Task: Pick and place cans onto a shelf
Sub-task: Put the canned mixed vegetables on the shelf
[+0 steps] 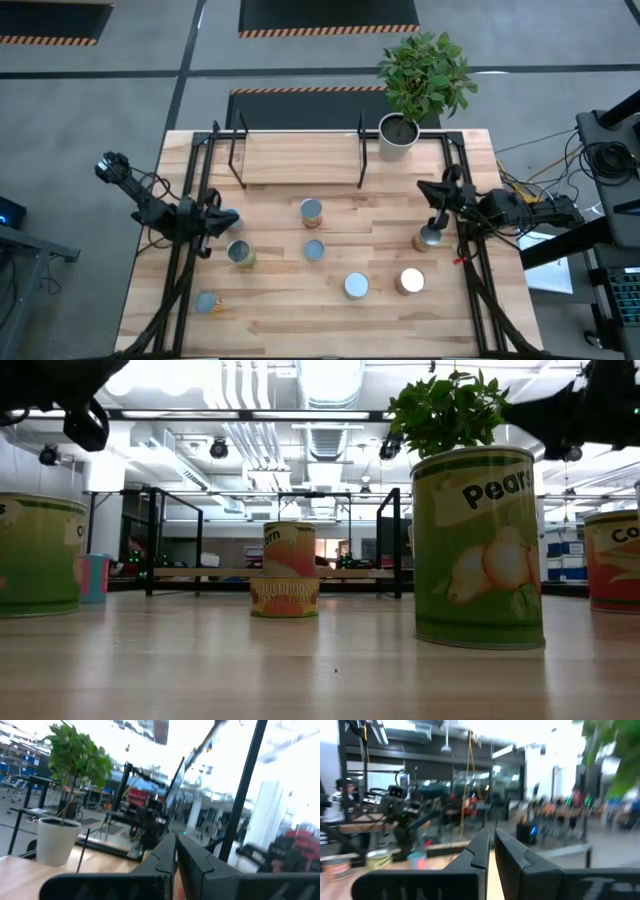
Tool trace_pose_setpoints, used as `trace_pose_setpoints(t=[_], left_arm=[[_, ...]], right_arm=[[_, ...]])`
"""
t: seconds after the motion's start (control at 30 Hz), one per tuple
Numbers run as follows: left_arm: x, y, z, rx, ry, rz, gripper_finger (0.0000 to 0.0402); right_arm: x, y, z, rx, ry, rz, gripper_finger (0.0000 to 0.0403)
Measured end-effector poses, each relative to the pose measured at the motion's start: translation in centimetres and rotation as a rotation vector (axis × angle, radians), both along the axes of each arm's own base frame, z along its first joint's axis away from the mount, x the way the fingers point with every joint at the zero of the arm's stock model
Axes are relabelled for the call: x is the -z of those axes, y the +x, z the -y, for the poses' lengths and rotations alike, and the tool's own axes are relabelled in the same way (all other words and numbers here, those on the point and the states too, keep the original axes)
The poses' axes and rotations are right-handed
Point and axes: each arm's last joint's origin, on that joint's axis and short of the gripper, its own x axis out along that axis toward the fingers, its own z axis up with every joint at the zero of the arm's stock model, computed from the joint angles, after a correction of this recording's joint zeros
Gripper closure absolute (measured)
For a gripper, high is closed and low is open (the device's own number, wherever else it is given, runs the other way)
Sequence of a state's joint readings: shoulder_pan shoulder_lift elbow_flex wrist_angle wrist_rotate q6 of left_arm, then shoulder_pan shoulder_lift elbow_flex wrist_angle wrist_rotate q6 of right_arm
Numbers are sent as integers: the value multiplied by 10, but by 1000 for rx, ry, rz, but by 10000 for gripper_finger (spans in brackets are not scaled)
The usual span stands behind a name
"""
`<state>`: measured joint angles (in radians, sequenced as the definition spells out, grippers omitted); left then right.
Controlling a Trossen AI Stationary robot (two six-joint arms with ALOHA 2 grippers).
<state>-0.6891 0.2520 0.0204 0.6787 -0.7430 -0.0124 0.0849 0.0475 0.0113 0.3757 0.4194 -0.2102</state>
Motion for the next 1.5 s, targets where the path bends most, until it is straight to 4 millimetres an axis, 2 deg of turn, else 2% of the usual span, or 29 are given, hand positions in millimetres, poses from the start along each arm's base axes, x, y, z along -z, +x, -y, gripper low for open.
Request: trace_pose_setpoints(t=[0.27, 0.43, 0.53, 0.7, 0.87, 1.17, 1.3, 1.5], left_arm=[[-1, 3, 3, 1, -7, 7, 402], [-7, 5, 4, -8, -31, 66, 402], [-11, 6, 5, -24, -29, 106, 402], [-13, 9, 7, -46, -14, 142, 402], [-14, 13, 10, -47, -22, 150, 402], [-44, 37, 30, -83, 97, 95, 402], [-61, 47, 35, -191, 48, 40, 402], [-85, 56, 36, -533, -20, -183, 402]], right_arm=[[-10, -5, 0, 71, -162, 54, 385], [-24, -11, 1, 100, -174, 198, 385], [-29, -11, 0, 99, -220, 224, 385], [-48, -4, -3, 5, -291, 213, 385], [-64, 10, -5, 7, -337, 148, 385], [-82, 32, -7, 2, -356, 76, 385], [-82, 35, -7, 3, -364, 58, 385], [-83, 35, -7, 16, -391, 50, 385]])
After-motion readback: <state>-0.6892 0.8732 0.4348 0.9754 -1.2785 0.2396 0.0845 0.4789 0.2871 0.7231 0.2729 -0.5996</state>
